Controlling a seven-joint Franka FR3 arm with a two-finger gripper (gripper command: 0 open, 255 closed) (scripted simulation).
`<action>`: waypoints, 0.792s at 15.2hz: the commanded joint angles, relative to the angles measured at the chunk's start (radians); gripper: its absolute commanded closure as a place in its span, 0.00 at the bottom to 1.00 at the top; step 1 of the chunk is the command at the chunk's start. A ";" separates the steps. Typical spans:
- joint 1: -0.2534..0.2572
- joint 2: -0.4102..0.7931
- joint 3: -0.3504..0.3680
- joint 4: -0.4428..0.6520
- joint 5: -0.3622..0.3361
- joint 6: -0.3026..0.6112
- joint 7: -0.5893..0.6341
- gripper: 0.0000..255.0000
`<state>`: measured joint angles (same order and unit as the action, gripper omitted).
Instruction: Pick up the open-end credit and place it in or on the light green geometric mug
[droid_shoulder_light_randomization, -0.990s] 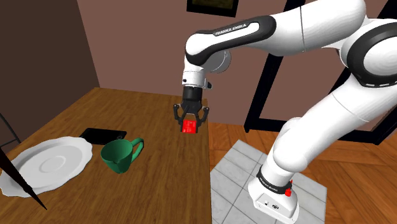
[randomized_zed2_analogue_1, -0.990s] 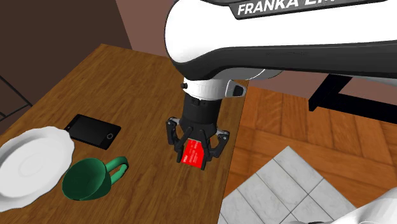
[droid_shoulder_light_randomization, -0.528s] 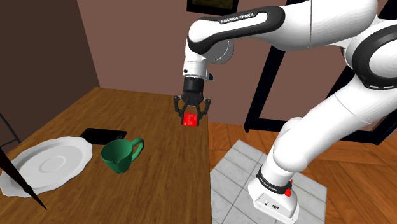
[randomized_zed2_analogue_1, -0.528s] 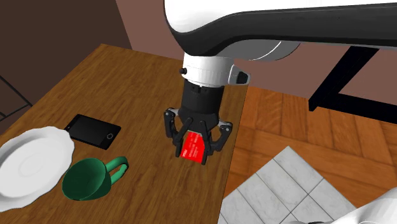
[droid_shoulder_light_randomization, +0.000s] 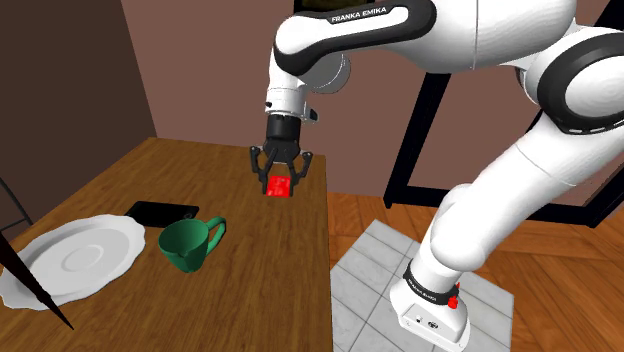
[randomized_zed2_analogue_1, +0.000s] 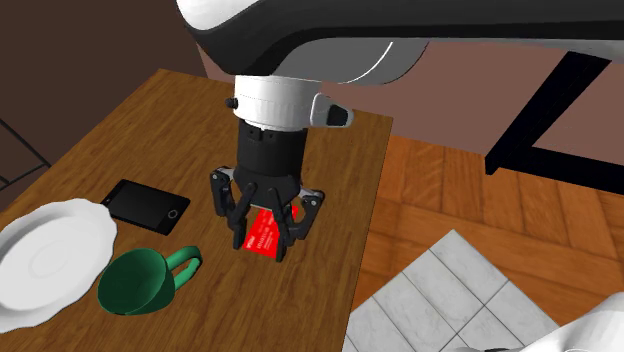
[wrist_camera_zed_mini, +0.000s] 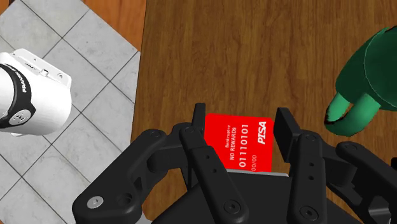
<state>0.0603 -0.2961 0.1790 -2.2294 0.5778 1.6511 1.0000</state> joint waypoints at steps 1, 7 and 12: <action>0.016 0.046 0.028 0.045 0.013 0.023 0.037 1.00; 0.066 0.210 0.107 0.215 0.020 0.089 0.157 1.00; 0.114 0.367 0.160 0.389 -0.011 0.129 0.265 1.00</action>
<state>0.1649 0.0337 0.3290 -1.8819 0.5757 1.7728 1.2418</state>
